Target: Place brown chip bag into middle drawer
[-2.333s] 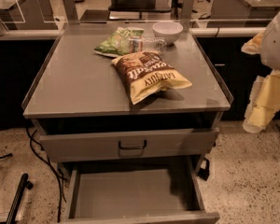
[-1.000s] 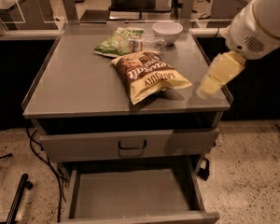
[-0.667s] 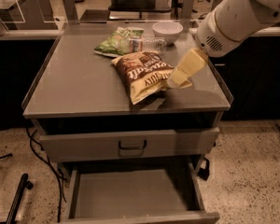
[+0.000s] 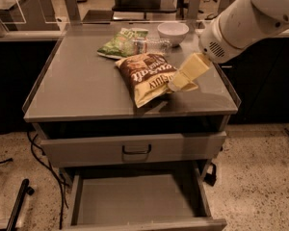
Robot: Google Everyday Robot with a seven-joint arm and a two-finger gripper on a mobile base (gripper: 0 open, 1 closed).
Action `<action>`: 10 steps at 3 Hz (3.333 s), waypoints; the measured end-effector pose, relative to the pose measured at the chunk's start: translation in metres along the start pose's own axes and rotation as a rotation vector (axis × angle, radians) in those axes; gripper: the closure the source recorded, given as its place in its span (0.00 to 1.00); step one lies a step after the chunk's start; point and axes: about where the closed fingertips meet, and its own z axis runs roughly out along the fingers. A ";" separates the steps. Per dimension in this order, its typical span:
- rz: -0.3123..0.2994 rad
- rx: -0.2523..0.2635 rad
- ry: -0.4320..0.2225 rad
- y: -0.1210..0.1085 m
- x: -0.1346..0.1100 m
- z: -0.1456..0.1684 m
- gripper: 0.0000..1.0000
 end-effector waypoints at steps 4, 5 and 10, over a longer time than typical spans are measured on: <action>0.106 -0.060 -0.164 -0.006 -0.020 0.065 0.00; 0.110 -0.094 -0.148 -0.003 -0.021 0.090 0.00; 0.129 -0.202 -0.049 0.012 -0.010 0.155 0.41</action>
Offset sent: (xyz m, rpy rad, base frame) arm 0.0352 0.0202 -0.0274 0.1977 -0.0198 -0.0343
